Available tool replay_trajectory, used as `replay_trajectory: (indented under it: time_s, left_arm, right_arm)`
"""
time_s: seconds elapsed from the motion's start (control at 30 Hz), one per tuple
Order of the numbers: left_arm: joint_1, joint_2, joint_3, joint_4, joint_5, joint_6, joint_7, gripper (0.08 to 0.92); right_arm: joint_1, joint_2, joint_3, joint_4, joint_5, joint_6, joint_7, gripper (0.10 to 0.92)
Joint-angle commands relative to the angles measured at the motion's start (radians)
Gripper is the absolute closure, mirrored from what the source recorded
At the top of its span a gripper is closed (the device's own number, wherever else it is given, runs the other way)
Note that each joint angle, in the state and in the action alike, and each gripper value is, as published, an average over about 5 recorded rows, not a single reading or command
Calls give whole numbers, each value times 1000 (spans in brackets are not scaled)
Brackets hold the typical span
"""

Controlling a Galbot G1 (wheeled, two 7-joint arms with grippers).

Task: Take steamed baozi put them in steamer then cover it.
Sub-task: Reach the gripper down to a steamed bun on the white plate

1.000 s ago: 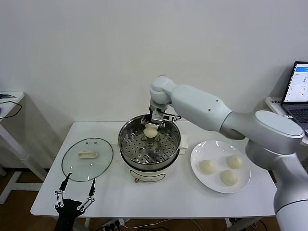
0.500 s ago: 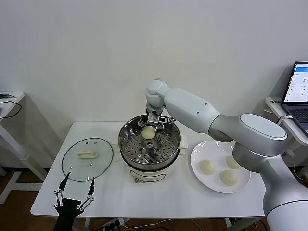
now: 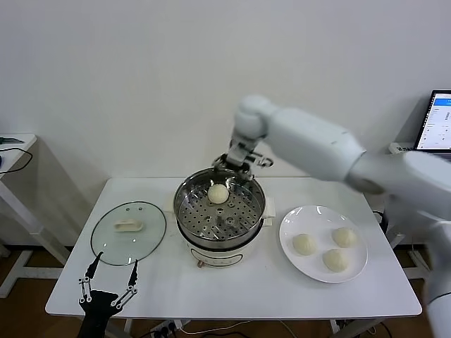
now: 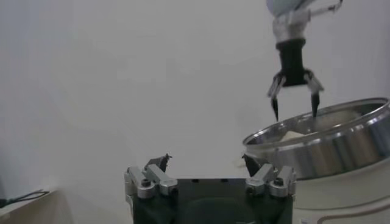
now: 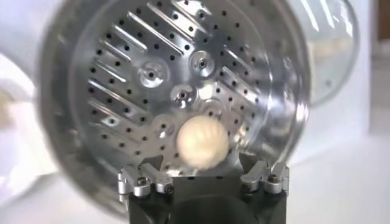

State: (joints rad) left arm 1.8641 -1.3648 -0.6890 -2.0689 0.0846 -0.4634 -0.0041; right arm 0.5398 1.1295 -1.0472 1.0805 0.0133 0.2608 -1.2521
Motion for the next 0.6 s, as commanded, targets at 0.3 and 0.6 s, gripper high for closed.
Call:
replay_trajectory:
  time_s: [0.3, 0.6]
  left_arm:
    - [0, 1, 9, -1, 10, -2, 2, 177]
    - [7, -10, 11, 3, 26, -2, 0, 177]
  right_arm:
    - [28, -496, -301, 145, 421, -414, 55, 203]
    - [-158, -520, -312, 220, 374, -449, 163, 203]
